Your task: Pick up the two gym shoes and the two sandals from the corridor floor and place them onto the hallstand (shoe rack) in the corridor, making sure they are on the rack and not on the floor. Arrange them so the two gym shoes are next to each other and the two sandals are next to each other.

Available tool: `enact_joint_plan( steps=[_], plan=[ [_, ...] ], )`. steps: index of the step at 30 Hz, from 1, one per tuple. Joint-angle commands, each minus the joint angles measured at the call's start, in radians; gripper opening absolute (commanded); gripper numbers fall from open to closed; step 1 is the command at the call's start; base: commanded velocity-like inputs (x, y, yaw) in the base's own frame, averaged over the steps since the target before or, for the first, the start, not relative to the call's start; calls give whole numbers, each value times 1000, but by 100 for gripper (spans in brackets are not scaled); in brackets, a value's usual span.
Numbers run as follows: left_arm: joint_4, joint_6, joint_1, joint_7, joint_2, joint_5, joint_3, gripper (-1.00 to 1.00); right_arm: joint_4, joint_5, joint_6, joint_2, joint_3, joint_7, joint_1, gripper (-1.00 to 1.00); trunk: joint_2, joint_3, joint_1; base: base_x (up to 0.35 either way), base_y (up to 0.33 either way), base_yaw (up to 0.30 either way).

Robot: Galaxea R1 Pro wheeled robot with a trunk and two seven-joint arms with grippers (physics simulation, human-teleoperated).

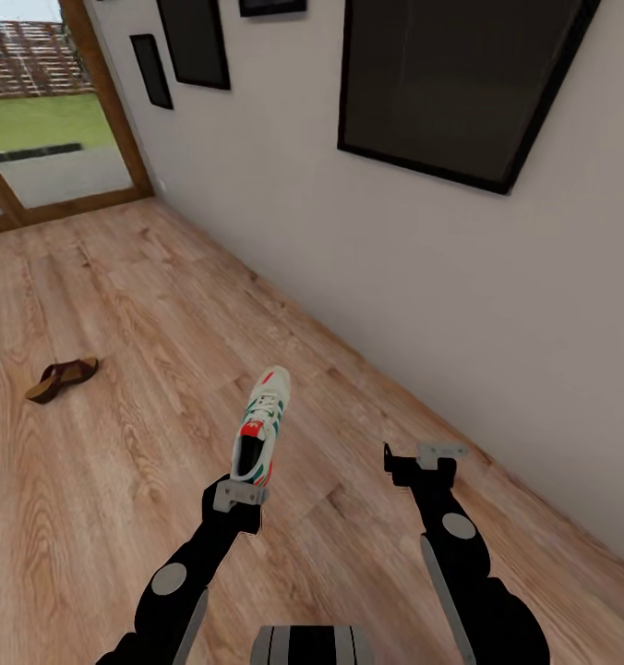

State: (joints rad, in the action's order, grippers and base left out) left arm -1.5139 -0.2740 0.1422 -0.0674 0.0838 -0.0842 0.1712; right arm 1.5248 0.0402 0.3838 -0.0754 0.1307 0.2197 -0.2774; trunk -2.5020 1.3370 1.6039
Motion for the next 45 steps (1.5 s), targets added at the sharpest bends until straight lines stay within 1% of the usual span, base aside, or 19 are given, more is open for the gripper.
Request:
enact_joint_plan(
  steps=[1,35,45],
  plan=[
    [-2,-5,0,-7,1,-9,-1,-100,2,4,7,0,1,4,0,100,0,1,0,332,7,273],
    [-1,-5,0,-8,4,-9,1,-100,2,6,7,0,1,4,0,100,0,21,0,331,0,272],
    [0,-5,0,-8,4,-9,1,-100,2,6,7,0,3,4,0,100,0,23,0,332,0,28]
  ],
)
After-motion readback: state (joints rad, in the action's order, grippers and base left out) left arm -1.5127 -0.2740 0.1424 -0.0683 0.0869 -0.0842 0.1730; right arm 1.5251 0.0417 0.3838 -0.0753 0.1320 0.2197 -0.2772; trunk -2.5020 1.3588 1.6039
